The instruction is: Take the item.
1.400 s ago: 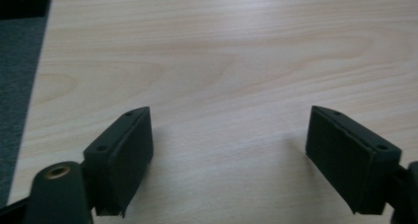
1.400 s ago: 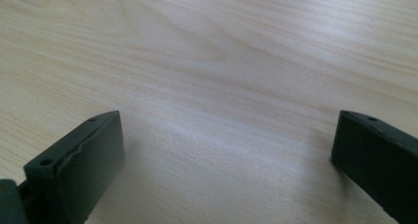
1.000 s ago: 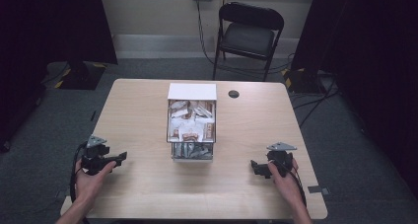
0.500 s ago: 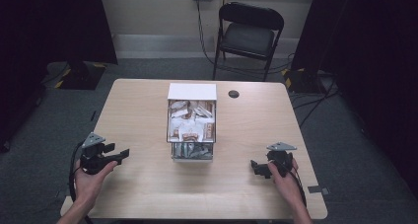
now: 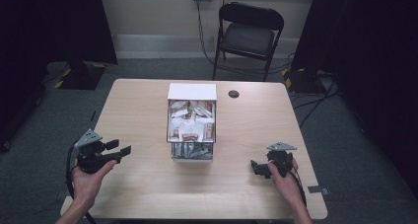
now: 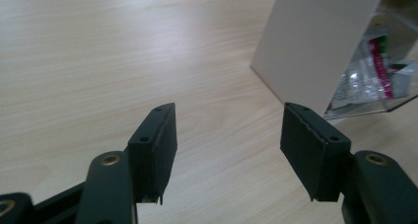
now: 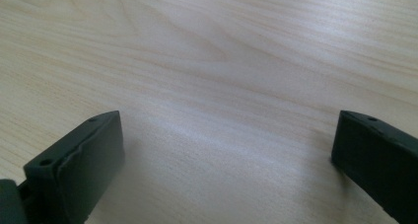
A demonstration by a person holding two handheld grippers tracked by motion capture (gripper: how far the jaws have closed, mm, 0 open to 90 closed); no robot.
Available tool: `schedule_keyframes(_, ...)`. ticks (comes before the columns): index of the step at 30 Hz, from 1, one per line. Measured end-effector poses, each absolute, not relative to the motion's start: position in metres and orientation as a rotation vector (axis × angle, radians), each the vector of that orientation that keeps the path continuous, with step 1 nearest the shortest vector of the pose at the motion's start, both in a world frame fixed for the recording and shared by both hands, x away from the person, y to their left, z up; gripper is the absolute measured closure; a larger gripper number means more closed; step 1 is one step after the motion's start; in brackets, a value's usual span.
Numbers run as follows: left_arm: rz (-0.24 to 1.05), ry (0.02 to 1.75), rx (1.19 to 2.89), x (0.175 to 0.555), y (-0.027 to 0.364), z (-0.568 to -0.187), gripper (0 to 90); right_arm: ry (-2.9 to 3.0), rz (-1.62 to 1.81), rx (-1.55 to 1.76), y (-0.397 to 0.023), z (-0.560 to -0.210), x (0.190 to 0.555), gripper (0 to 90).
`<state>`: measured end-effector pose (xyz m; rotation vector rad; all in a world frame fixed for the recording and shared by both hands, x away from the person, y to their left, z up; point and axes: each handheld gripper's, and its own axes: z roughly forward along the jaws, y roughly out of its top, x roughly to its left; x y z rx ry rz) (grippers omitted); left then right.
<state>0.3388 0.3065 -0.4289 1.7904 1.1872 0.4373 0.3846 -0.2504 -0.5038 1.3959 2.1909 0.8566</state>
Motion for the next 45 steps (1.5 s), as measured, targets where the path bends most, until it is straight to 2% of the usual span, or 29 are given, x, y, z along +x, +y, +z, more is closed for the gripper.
schedule_keyframes(6,0.398,1.106,1.803,0.335,0.298,-0.421,41.0,2.191,0.857,1.396,-0.25,-0.504,0.385,0.0)
schedule_keyframes(8,0.347,1.098,1.782,0.334,0.296,-0.418,41.9,2.191,0.857,1.396,-0.25,-0.504,0.385,0.0)
schedule_keyframes(12,0.378,1.054,1.82,0.332,0.288,-0.412,43.6,2.191,0.857,1.396,-0.25,-0.504,0.385,0.0)
schedule_keyframes(14,0.325,1.045,1.789,0.332,0.287,-0.409,43.6,2.191,0.857,1.395,-0.25,-0.504,0.385,0.0)
schedule_keyframes(17,0.379,1.007,1.821,0.329,0.282,-0.403,44.3,2.191,0.857,1.395,-0.25,-0.504,0.385,0.0)
schedule_keyframes(19,0.349,0.984,1.811,0.329,0.281,-0.399,45.1,2.192,0.857,1.395,-0.25,-0.504,0.385,0.0)
schedule_keyframes(32,0.36,0.79,1.833,0.329,0.264,-0.362,47.0,2.191,0.857,1.395,-0.25,-0.504,0.385,0.0)
schedule_keyframes(45,0.322,0.705,1.787,0.336,0.247,-0.332,48.0,2.192,0.857,1.394,-0.25,-0.504,0.384,0.0)
